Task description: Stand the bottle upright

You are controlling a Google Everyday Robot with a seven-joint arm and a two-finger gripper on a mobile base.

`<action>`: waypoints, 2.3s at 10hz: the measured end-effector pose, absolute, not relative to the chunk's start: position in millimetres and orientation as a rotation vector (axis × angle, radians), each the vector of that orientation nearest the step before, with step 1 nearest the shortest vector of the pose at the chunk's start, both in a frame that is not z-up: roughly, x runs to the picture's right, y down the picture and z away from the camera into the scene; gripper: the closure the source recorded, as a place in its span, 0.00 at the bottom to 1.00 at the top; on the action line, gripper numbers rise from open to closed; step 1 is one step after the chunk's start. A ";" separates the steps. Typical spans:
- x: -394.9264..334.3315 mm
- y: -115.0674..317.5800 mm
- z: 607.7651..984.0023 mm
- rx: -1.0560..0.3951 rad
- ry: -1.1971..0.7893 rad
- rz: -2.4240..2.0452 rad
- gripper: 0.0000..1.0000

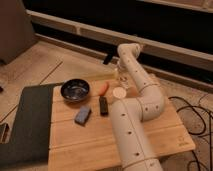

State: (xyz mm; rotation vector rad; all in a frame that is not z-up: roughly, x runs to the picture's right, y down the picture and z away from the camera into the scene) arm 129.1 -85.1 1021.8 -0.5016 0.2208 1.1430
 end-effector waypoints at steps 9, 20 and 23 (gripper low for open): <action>135.3 -81.3 994.4 -0.533 0.333 1.108 1.00; 111.9 -87.6 851.6 -0.153 0.293 0.958 1.00; 88.8 -70.0 810.5 -0.057 0.234 0.928 1.00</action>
